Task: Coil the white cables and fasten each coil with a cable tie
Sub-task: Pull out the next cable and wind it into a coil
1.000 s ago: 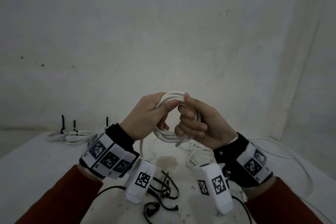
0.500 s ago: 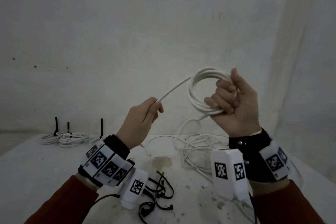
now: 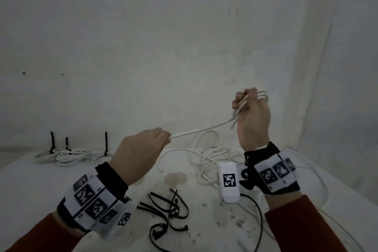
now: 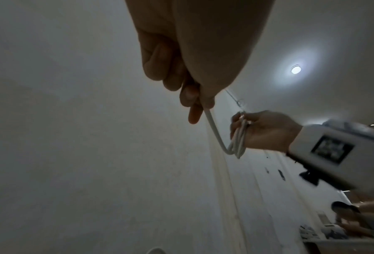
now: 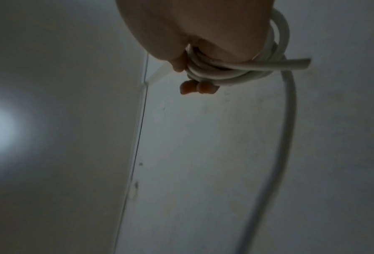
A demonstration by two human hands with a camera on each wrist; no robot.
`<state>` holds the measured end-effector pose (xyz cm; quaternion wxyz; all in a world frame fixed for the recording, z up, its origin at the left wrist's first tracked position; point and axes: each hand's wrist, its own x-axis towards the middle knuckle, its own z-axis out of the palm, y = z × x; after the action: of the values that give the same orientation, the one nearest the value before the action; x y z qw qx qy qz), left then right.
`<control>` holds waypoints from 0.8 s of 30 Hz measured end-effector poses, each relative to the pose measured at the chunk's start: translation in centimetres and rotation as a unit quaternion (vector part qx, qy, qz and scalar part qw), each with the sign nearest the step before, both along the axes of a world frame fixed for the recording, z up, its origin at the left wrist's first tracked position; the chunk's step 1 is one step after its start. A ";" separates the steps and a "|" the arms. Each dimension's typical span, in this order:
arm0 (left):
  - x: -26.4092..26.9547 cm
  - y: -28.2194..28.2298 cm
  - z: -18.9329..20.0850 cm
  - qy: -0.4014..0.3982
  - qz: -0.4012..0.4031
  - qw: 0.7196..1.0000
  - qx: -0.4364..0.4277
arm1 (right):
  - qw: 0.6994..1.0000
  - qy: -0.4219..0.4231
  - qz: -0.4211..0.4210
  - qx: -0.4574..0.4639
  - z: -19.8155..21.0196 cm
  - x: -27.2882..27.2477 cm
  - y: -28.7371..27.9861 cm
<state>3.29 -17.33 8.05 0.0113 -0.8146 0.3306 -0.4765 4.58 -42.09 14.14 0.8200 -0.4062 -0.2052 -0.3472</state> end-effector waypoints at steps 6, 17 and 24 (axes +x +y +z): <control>-2.6 0.1 3.2 -0.070 -0.014 0.994 0.082 | 0.910 0.078 -0.211 -0.348 -3.0 0.8 1.4; -1.9 3.4 5.9 -0.162 0.039 0.985 0.053 | 0.797 0.126 0.172 -0.565 -5.5 -3.6 4.6; -1.1 3.7 2.2 0.094 -0.063 0.991 -0.074 | 0.843 0.184 0.222 -0.455 -4.5 -6.0 7.1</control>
<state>2.20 -13.67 10.23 -0.1105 -0.8316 0.3449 -0.4210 -1.44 -35.03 9.60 0.6209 -0.7336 -0.2704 0.0571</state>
